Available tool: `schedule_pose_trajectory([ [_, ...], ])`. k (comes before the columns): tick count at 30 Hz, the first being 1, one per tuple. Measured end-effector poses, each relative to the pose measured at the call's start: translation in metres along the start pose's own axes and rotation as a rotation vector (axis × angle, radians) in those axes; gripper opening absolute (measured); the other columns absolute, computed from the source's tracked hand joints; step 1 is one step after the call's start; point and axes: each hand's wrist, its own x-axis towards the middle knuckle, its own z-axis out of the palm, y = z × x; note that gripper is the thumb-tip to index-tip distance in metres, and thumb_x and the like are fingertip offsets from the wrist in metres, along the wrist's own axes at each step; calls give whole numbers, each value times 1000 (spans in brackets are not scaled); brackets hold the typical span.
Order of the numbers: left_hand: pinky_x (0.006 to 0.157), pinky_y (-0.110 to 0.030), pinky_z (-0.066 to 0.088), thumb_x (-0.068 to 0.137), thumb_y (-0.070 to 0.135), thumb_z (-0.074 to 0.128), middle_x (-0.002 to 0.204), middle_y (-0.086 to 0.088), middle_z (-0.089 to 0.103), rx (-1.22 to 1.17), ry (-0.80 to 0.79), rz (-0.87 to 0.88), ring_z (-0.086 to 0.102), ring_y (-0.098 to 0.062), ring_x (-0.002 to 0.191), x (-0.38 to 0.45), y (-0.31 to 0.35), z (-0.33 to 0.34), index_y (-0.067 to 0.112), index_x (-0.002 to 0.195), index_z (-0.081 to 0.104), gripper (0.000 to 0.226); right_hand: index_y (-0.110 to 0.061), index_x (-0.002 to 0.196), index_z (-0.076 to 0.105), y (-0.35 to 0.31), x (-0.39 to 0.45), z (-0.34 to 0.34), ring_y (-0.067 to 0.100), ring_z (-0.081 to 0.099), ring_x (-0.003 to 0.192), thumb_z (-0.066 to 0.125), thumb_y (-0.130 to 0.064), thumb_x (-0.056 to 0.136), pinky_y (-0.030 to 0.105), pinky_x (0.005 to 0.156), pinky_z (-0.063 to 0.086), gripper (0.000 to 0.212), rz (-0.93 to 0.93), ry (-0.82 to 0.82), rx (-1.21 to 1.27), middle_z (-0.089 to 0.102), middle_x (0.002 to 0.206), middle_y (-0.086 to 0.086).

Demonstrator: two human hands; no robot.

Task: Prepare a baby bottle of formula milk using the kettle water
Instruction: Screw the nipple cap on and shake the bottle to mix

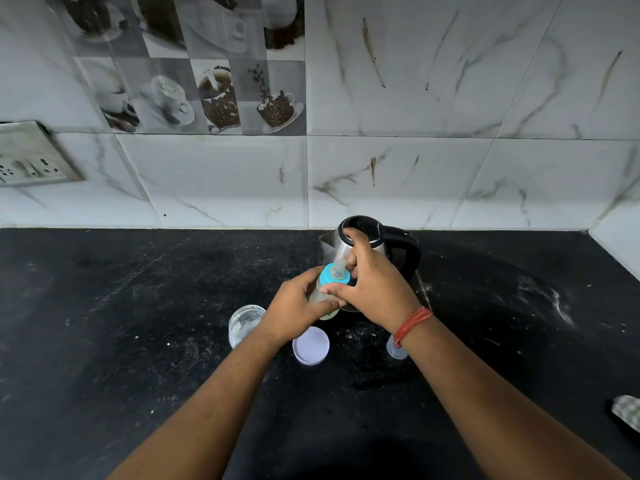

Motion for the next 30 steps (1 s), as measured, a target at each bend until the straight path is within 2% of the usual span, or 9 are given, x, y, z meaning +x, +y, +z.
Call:
schedule_pose_trajectory([
  [3, 90, -17, 54, 83, 24, 86, 113, 21, 73, -31, 14, 4, 69, 3, 104, 0, 5, -1, 44, 127, 58, 56, -23, 155, 24, -1, 0, 0, 14, 57, 113, 81, -58, 71, 28, 91, 47, 107, 5, 66, -117, 64, 117, -2],
  [7, 87, -13, 52, 84, 24, 85, 114, 20, 72, -43, 30, 16, 68, 4, 104, 1, 12, -4, 48, 120, 57, 52, -28, 155, 23, 3, 0, -8, 1, 52, 129, 85, -28, 79, 26, 111, 42, 98, 1, -70, 218, 55, 142, -14],
  [11, 85, -12, 51, 83, 21, 86, 111, 20, 73, -47, 32, 36, 68, 4, 102, 1, 15, -1, 47, 119, 58, 52, -28, 149, 34, 11, -1, -3, 4, 58, 120, 82, -15, 79, 31, 108, 46, 86, 19, -19, 310, 66, 122, -18],
  [15, 86, -14, 53, 85, 17, 82, 112, 15, 73, -36, 17, 56, 69, -1, 102, 1, 17, 3, 41, 124, 60, 51, -27, 141, 44, 5, -3, 10, 13, 54, 104, 90, -37, 70, 35, 98, 50, 85, 60, 170, 223, 52, 103, -13],
  [17, 88, -16, 54, 86, 18, 82, 113, 15, 73, -39, 18, 64, 69, -1, 103, 1, 18, 3, 42, 125, 59, 51, -28, 144, 40, 7, -2, 11, 13, 53, 113, 91, -42, 67, 33, 103, 48, 93, 72, 154, 233, 52, 110, -14],
  [21, 91, -18, 54, 84, 23, 85, 115, 16, 73, -59, 31, 64, 69, 0, 105, 0, 18, -1, 40, 125, 60, 51, -28, 153, 28, 20, -2, -2, 6, 49, 136, 85, -15, 80, 33, 117, 38, 94, 30, -71, 482, 58, 141, -12],
  [24, 90, -15, 53, 82, 23, 86, 115, 15, 74, -64, 33, 60, 69, 1, 105, -2, 18, -1, 33, 129, 61, 54, -32, 148, 36, 23, -3, -3, 9, 57, 127, 83, -13, 80, 37, 114, 42, 84, 42, -36, 472, 67, 124, -15],
  [27, 88, -19, 55, 84, 21, 84, 112, 14, 74, -53, 21, 58, 70, -2, 101, -3, 20, 4, 33, 129, 62, 52, -33, 136, 47, 8, -7, 6, 11, 57, 108, 89, -22, 73, 31, 100, 50, 76, 64, 111, 373, 54, 107, -14],
  [30, 85, -16, 54, 86, 17, 82, 110, 14, 75, -52, 27, 67, 70, -2, 100, -2, 23, 5, 36, 127, 62, 49, -27, 140, 46, 1, -6, 8, 10, 52, 113, 92, -29, 69, 29, 103, 47, 86, 41, 133, 312, 47, 114, -21],
])
